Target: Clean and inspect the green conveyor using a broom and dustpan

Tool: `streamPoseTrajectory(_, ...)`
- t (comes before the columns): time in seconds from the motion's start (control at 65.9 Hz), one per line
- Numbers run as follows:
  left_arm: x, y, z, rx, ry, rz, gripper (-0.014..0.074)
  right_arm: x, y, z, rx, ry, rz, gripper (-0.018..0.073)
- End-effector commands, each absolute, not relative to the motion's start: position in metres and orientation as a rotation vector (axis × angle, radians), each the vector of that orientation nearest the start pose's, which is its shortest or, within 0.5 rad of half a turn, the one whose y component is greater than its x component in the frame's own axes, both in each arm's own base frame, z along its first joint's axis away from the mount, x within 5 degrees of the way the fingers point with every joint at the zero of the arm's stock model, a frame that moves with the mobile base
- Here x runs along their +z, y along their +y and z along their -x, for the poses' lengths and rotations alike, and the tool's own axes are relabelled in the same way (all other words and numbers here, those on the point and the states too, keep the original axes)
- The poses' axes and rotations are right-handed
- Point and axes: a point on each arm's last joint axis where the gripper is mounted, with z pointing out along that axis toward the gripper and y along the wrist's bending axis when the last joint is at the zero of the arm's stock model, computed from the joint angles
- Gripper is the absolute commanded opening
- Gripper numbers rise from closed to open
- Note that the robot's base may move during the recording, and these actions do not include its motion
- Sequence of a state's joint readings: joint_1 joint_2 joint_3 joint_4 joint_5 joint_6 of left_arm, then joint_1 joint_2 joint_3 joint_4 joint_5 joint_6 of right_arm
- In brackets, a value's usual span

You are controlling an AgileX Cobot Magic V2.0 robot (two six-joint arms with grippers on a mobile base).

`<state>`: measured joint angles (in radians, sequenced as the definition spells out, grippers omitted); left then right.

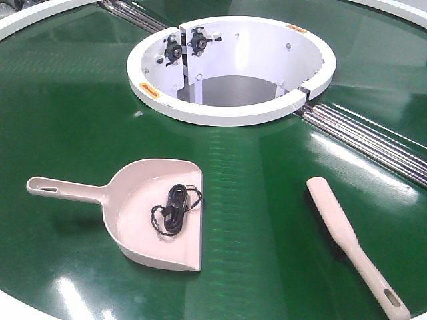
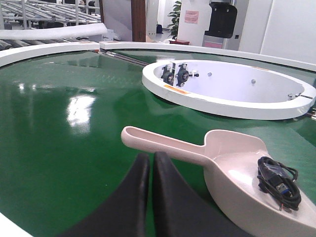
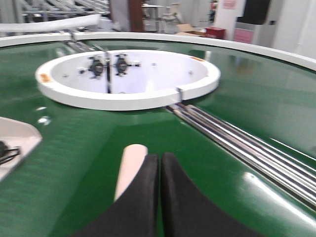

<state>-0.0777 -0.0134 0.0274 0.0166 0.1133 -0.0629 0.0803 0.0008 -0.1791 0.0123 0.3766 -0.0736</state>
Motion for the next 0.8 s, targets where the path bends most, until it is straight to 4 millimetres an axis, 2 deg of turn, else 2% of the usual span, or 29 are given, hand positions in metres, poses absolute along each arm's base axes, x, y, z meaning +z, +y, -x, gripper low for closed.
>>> streamPoseTrajectory(0.0, 0.191, -0.004, -0.057, -0.103, 1.554, -0.015, -0.0008, 0.242, 0.001, -0.05, -0.045, 1.58, 0.075, -0.001)
streamPoseTrajectory(0.197, 0.191, -0.004, -0.057, -0.103, 1.554, -0.015, -0.0008, 0.209, 0.0, -0.058, -0.052, 1.547, 0.042, -0.001)
streamPoseTrajectory(0.319, 0.191, -0.004, -0.057, -0.103, 1.555, -0.015, -0.0008, 0.197, 0.0, -0.056, -0.042, 1.514, 0.031, -0.001)
streamPoseTrajectory(0.789, 0.191, -0.004, -0.057, -0.103, 1.555, -0.015, -0.0008, 0.197, 0.0, -0.056, -0.032, 1.52, 0.023, -0.001)
